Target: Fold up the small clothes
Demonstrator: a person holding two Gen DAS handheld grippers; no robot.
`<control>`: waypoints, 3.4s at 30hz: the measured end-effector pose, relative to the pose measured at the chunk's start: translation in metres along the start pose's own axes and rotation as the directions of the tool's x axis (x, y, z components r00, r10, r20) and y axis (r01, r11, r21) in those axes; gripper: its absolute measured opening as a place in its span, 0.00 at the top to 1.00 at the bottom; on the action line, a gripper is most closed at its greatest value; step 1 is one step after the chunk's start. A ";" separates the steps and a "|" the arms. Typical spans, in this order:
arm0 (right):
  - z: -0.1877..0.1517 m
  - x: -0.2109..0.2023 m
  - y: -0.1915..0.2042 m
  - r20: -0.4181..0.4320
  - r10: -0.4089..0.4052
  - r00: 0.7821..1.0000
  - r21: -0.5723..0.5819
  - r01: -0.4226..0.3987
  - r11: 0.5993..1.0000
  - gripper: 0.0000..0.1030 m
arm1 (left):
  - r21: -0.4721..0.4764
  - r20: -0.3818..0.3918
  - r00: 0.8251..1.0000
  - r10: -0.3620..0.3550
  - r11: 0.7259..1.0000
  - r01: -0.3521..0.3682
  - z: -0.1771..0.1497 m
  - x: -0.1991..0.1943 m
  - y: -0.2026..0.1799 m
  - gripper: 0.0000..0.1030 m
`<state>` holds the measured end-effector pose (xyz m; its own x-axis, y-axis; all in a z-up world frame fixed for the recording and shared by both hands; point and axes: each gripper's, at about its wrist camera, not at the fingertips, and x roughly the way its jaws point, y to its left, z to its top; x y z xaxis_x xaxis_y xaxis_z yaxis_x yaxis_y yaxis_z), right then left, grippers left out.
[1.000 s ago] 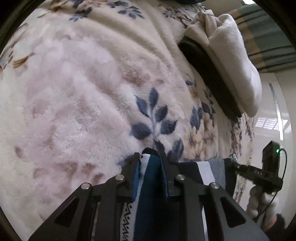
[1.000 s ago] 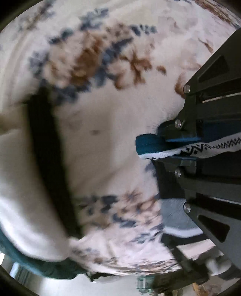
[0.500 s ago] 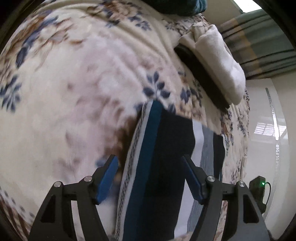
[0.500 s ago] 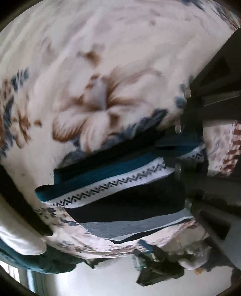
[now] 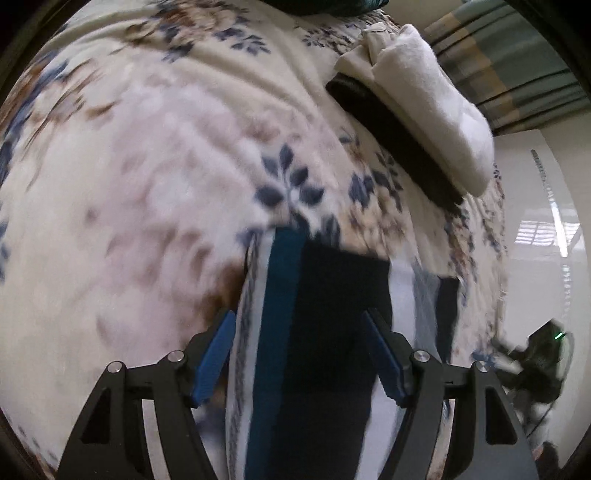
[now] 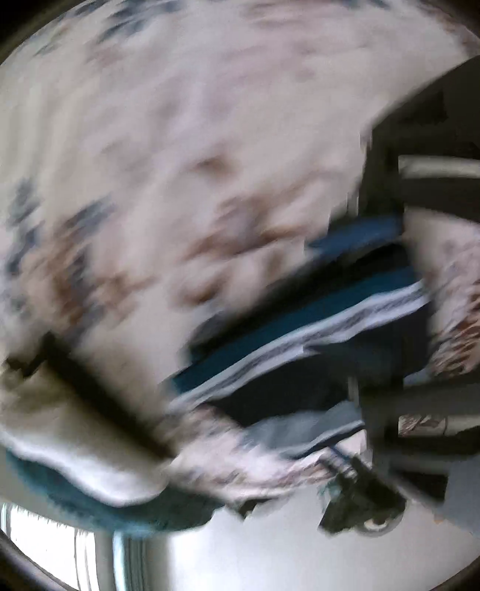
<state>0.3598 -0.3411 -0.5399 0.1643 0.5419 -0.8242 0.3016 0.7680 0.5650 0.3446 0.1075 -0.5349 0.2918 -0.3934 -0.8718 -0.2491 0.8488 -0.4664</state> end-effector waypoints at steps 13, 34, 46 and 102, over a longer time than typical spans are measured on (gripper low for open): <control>0.084 0.099 0.059 -0.132 -0.067 0.989 -0.214 0.038 0.976 0.90 | -0.147 -0.042 0.994 -0.101 0.985 0.094 0.032 0.034 0.025 0.78; -0.076 0.041 -0.050 -0.309 0.016 0.951 0.213 0.053 0.976 0.88 | -0.421 -0.138 0.984 -0.108 0.906 0.040 -0.122 -0.027 0.044 0.41; -0.057 0.049 -0.039 -0.394 -0.094 0.914 0.019 0.110 0.994 0.53 | -0.290 -0.077 0.988 -0.132 0.951 0.105 -0.094 -0.037 0.038 0.35; 0.060 0.017 0.095 -0.293 0.365 0.884 -0.131 -0.415 0.900 0.71 | 0.057 -0.089 0.864 -0.496 0.863 0.501 0.126 -0.010 -0.114 0.66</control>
<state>0.4477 -0.2793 -0.5021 -0.0196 0.8589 -0.5117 0.0800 0.5115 0.8555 0.4864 0.0589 -0.4540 0.2936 -0.7922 -0.5351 -0.0163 0.5555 -0.8314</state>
